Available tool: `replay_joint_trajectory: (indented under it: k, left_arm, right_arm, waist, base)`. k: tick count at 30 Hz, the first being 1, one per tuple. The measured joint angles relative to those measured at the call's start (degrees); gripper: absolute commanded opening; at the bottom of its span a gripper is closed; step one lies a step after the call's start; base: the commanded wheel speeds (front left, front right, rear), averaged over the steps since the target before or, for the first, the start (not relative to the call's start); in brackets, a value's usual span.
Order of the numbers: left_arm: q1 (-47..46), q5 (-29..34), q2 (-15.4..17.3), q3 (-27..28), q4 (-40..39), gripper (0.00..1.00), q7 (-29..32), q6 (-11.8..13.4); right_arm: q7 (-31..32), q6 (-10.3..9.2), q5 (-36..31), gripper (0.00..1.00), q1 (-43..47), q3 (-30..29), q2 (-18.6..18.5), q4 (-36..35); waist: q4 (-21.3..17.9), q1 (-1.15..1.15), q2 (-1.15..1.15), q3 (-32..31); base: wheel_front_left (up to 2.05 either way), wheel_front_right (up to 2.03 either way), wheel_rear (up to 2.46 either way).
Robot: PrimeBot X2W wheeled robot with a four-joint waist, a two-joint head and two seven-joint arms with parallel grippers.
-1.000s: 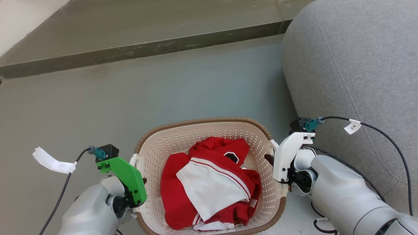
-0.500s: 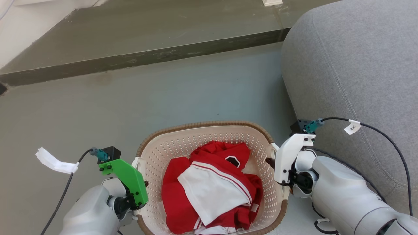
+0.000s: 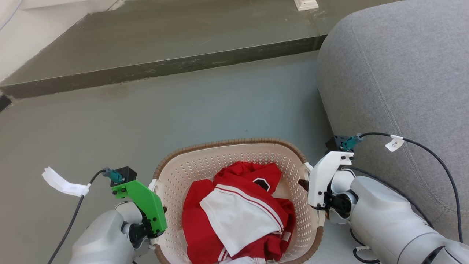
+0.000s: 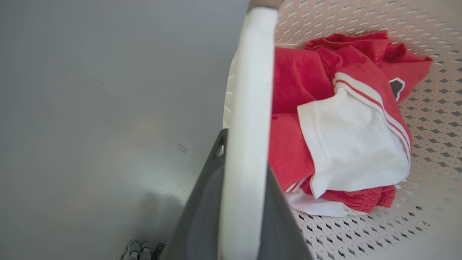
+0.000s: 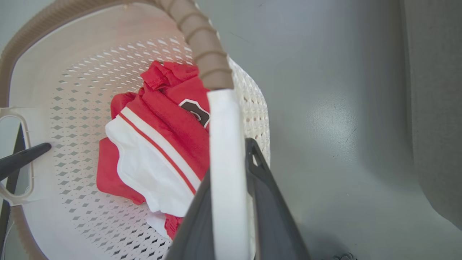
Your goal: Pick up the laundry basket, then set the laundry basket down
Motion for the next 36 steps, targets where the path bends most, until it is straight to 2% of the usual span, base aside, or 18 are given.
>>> replay_joint_trajectory:
  k: [23,36]
  left_arm:
    - [0.77,-1.01,-0.16,-0.27,0.4,0.0,0.66,0.0]
    - [0.34,-1.01,0.04,-0.47,-0.99,0.0,-0.18,0.01]
  right_arm:
    - [0.63,-0.01,0.97,0.0,0.0,1.33,-0.08,0.0]
    - [-1.9,0.0,0.88,0.0,-1.22,1.63,-0.26,0.15]
  waist:
    - [0.24,0.0,0.0,0.54]
    - [0.75,0.0,0.0,4.44]
  base:
    - [0.0,0.0,0.0]
    - [0.0,0.0,0.0]
